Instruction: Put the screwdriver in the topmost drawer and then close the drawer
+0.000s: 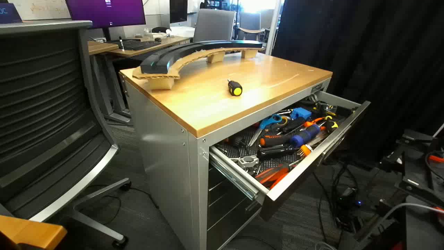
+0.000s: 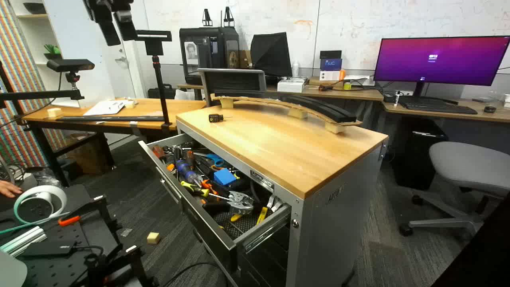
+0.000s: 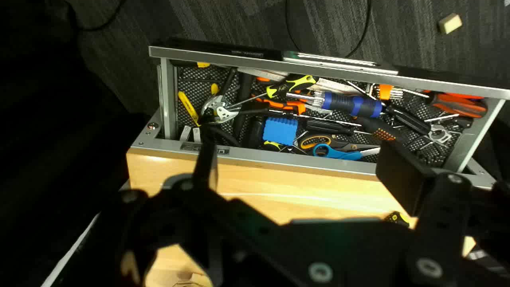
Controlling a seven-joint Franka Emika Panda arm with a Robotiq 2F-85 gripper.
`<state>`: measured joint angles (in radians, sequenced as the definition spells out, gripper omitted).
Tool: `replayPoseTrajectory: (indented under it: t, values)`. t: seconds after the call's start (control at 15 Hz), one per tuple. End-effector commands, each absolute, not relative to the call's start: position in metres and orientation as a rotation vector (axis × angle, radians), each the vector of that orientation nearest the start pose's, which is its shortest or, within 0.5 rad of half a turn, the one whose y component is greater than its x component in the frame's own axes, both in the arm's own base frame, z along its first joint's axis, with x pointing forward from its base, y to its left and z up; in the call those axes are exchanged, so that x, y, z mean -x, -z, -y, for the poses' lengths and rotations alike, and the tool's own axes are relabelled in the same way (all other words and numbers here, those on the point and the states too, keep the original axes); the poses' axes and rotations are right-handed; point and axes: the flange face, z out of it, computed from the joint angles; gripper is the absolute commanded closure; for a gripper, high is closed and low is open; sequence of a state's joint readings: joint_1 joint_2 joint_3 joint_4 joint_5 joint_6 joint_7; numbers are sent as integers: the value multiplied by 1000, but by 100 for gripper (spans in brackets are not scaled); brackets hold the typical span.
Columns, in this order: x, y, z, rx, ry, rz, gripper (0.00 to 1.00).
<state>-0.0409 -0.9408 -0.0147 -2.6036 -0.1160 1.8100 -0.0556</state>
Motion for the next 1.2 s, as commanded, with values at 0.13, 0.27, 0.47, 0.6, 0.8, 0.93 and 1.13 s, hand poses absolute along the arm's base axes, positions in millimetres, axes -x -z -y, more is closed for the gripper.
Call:
replayPoseTrajectory:
  t: [0.13,0.27,0.47,0.6,0.8,0.93,1.13]
  values:
    - [-285,-545,26,3243,243,38,0]
    - [-285,-545,26,3243,243,38,0]
    - [-305,-530,10,3264,232,23,0]
    - [-333,-511,-13,3241,217,41,0]
    - [-373,-476,-59,3222,215,68,0]
    - [-398,-449,-91,3185,224,140,0]
    - [-434,-409,-139,3177,283,240,0]
